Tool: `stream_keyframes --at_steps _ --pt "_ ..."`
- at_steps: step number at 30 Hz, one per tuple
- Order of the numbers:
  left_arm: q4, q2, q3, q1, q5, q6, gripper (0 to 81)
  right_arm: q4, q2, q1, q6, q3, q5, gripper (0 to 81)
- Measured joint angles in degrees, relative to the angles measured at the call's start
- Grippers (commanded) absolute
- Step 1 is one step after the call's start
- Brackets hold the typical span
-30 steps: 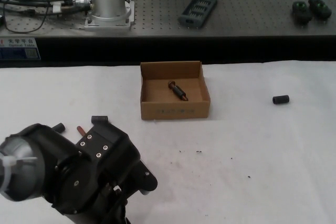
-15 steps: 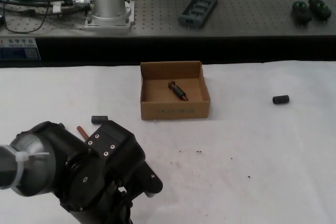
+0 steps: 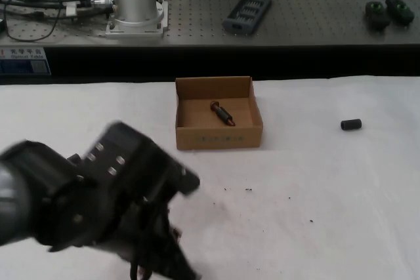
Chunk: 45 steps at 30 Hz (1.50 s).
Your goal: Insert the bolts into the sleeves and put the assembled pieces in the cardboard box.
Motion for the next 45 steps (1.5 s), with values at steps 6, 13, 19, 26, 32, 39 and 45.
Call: stream_keyframes --at_steps 6,13,19,26,32,39,45 --pt "-4.5 -11.3 0.1 0.0 3.4 -3.5 0.6 -1.7 0.0 0.0 2.4 0.0 -0.9 6.6" --pt "-12.7 -24.6 4.0 0.0 5.2 -7.7 0.6 -8.7 0.0 0.0 4.7 2.0 -8.8 6.6" --pt "-23.5 -35.5 12.5 0.0 5.2 -11.1 0.6 -18.2 0.1 0.0 7.1 10.0 -14.2 6.6" --pt "-37.8 -44.7 24.3 0.0 6.5 -11.9 0.6 -39.9 0.8 0.0 12.4 23.9 -20.7 6.6" --pt "-51.4 -48.1 31.9 0.0 6.5 -12.3 0.6 -52.9 6.7 0.0 15.9 30.3 -21.2 6.6" --pt "-64.7 -48.3 37.5 0.0 6.5 -12.5 0.6 -67.2 19.9 0.1 16.3 33.7 -21.4 6.6" --pt "-72.8 -48.3 40.2 0.0 6.5 -12.5 0.6 -84.0 36.9 0.1 13.9 34.1 -24.4 6.6"
